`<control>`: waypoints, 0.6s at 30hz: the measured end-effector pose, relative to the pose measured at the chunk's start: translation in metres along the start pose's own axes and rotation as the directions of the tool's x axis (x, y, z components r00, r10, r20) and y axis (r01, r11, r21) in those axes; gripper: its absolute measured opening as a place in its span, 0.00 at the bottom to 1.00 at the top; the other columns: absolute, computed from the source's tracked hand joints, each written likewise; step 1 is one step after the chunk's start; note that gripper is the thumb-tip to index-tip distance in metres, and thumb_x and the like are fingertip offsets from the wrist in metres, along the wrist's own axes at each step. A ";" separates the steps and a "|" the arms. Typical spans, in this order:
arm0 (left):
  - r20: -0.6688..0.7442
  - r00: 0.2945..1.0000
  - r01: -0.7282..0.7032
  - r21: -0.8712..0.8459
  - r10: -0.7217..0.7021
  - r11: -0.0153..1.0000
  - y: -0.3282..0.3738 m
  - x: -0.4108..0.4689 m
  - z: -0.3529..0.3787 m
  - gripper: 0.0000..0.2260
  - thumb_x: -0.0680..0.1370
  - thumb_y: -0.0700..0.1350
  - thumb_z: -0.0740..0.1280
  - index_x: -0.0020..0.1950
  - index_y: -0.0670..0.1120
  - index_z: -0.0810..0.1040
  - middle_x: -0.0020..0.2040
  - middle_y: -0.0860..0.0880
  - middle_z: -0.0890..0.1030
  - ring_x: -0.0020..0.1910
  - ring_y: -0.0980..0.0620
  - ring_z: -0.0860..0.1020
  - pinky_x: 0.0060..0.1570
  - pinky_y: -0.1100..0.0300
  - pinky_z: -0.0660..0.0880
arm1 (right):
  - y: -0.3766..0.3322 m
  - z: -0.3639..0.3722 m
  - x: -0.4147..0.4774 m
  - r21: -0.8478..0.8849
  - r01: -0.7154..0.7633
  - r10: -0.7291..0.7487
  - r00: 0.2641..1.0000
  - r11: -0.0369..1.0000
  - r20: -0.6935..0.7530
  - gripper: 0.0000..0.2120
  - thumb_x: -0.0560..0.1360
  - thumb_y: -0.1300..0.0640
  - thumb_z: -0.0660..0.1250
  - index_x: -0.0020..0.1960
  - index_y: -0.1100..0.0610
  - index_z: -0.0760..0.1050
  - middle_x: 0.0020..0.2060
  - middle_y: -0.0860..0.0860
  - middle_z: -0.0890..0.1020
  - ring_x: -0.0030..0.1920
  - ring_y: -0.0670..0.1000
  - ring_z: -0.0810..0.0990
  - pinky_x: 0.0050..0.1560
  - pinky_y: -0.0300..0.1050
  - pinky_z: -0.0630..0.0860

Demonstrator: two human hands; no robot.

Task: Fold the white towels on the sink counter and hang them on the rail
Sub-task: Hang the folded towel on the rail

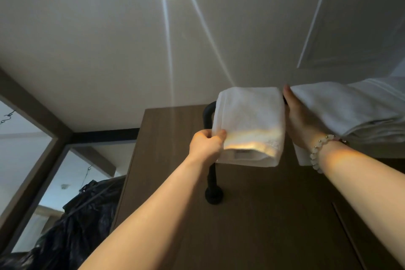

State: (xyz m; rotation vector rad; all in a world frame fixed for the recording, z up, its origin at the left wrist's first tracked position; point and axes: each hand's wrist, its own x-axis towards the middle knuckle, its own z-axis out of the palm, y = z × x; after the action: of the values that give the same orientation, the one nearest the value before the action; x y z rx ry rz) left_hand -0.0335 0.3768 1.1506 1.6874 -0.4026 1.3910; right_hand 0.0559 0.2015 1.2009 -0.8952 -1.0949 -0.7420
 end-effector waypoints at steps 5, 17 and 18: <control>-0.005 1.000 0.015 0.031 -0.014 0.999 -0.004 0.001 -0.002 0.17 0.79 0.50 0.64 0.63 0.41 0.73 0.58 0.46 0.78 0.56 0.47 0.77 0.53 0.57 0.73 | 0.003 0.001 0.003 0.098 -0.072 0.064 0.994 0.993 0.086 0.32 0.70 0.28 0.58 0.58 0.52 0.77 0.52 0.50 0.83 0.57 0.52 0.79 0.63 0.51 0.70; 0.051 0.999 -0.010 0.069 0.007 0.998 -0.008 0.009 -0.010 0.18 0.79 0.49 0.63 0.65 0.40 0.72 0.59 0.44 0.78 0.57 0.46 0.77 0.54 0.55 0.74 | 0.020 0.004 0.003 0.102 0.025 -0.031 0.998 0.994 0.052 0.38 0.71 0.29 0.49 0.72 0.52 0.64 0.72 0.53 0.66 0.72 0.54 0.63 0.60 0.23 0.62; 0.057 0.998 -0.018 0.075 0.014 0.997 -0.009 0.011 -0.010 0.18 0.79 0.49 0.63 0.65 0.40 0.72 0.59 0.44 0.78 0.56 0.46 0.77 0.52 0.56 0.74 | 0.018 0.007 0.005 0.067 0.028 -0.034 0.996 0.997 0.081 0.41 0.68 0.26 0.52 0.71 0.52 0.67 0.70 0.52 0.70 0.70 0.54 0.66 0.66 0.31 0.63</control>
State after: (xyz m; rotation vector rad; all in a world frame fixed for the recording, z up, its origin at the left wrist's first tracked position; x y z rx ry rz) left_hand -0.0299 0.3931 1.1560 1.7921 -0.4005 1.3876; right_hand 0.0702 0.2159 1.2030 -0.8610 -1.2018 -0.6956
